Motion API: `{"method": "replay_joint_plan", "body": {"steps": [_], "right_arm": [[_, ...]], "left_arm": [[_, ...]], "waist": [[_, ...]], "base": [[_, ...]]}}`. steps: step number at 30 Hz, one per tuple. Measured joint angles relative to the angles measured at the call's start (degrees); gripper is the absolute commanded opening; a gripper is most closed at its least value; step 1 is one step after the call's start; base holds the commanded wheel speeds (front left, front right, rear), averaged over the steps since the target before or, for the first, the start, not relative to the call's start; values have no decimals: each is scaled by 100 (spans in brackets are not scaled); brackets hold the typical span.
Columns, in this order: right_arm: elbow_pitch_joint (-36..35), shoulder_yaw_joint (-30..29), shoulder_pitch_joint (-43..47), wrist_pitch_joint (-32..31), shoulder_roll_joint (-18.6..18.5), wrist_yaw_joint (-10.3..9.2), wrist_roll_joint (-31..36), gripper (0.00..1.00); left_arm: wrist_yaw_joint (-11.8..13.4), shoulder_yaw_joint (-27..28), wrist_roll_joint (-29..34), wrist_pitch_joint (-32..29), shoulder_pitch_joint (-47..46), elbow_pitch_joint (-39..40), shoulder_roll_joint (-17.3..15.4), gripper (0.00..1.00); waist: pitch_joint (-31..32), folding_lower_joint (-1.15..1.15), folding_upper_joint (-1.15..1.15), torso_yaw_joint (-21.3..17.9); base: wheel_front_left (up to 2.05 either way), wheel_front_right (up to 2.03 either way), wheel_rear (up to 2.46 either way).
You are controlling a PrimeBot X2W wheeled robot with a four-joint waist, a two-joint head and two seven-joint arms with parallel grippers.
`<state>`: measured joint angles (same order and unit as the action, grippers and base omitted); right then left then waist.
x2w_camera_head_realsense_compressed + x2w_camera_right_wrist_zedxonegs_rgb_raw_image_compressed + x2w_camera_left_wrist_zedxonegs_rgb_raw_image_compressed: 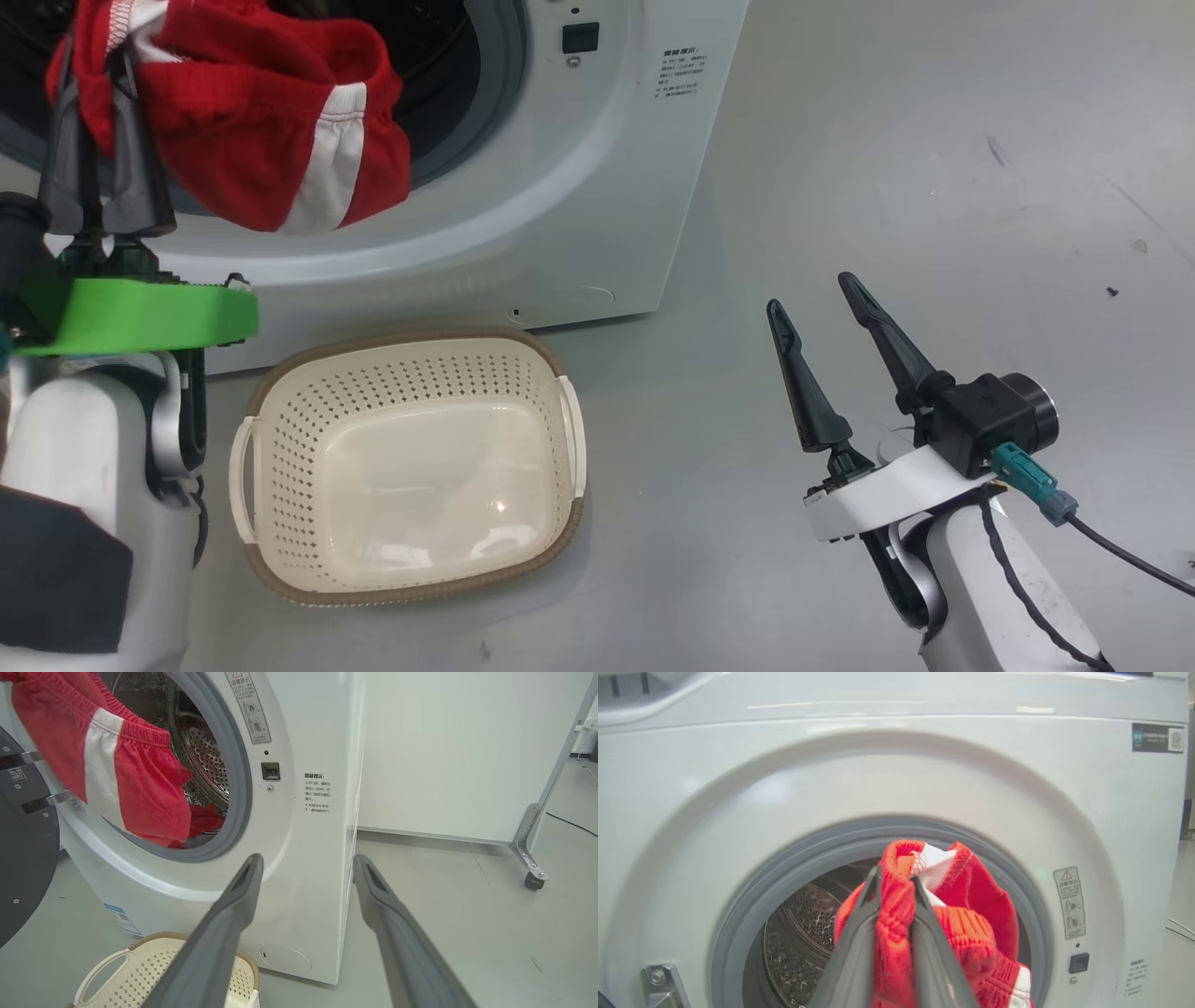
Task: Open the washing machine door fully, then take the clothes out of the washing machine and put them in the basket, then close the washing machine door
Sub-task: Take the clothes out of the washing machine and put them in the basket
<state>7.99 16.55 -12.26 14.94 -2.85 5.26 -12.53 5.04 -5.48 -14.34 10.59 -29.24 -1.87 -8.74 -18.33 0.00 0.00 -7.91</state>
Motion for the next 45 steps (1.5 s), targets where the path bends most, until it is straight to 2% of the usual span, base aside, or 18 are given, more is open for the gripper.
{"method": "replay_joint_plan", "body": {"steps": [11,19,24,36,45], "right_arm": [[-19,-21,149,0,1,21,0,100],[-29,-23,213,0,0,22,1,100],[-93,-58,221,0,0,22,18,100],[-219,-22,216,0,2,65,118,100],[-383,20,172,0,2,68,122,100]], "left_arm": [[65,-20,247,107,242,842,25,0],[91,-36,285,7,738,1049,114,0],[120,-37,269,-92,1202,1134,291,0],[122,-200,30,-371,2215,704,454,0],[123,-240,-176,-510,2274,79,481,0]], "waist": [[286,0,0,3],[314,0,0,54],[285,0,0,103],[-26,0,0,87],[-415,0,0,43]], "base": [[0,0,0],[0,0,0],[0,0,0],[0,0,0],[0,0,0]]}}
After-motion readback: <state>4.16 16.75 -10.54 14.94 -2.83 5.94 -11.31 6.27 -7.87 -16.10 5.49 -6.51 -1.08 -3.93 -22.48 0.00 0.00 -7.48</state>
